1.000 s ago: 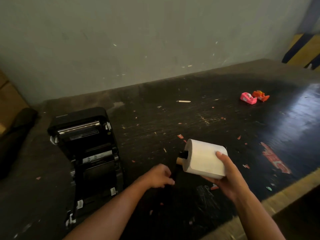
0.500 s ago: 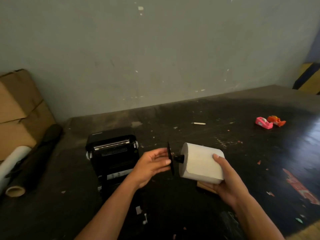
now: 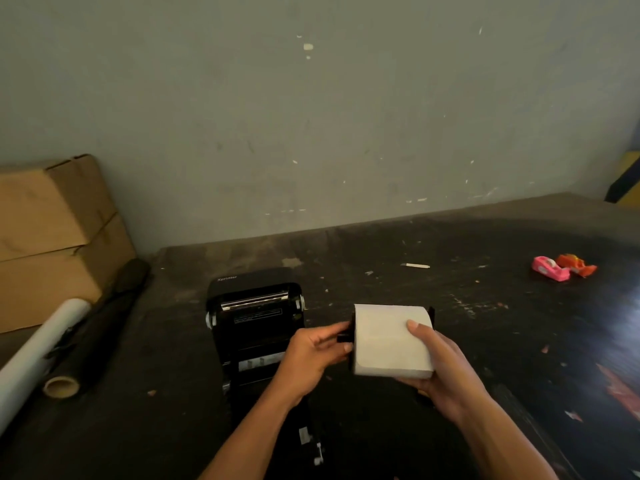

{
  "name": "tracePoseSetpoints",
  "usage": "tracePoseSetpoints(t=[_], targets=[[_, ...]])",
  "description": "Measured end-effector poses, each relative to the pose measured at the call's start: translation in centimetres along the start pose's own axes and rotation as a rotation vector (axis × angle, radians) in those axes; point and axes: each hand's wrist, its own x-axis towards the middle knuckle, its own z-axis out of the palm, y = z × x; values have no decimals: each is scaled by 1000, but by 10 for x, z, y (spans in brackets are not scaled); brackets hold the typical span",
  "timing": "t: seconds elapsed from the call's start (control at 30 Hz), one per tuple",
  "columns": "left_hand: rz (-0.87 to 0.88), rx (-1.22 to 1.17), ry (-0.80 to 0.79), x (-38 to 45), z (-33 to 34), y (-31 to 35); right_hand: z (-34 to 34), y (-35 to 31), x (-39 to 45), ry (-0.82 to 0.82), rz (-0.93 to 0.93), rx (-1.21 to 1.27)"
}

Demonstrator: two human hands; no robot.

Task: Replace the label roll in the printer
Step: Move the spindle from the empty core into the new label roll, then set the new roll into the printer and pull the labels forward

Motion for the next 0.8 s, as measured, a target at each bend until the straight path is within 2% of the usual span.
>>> tracePoseSetpoints(t=[0.13,0.33,0.47,0.63,0.8], targets=[[-25,-22,17,-11,0,1,11,2,-1,5,-41,-41],[-151,-333,56,-25,-1,7,34,3,-3,-11,-154,-215],[-146,-203,103,-34,-9,4,60,8,-4,-32,-251,-366],[-205,-341,216,-46,-36,-5,84,19,-7,-120,-262,-310],[-225,-379,295,-64,-68,-11,104,37,-7,-90,-358,-361]])
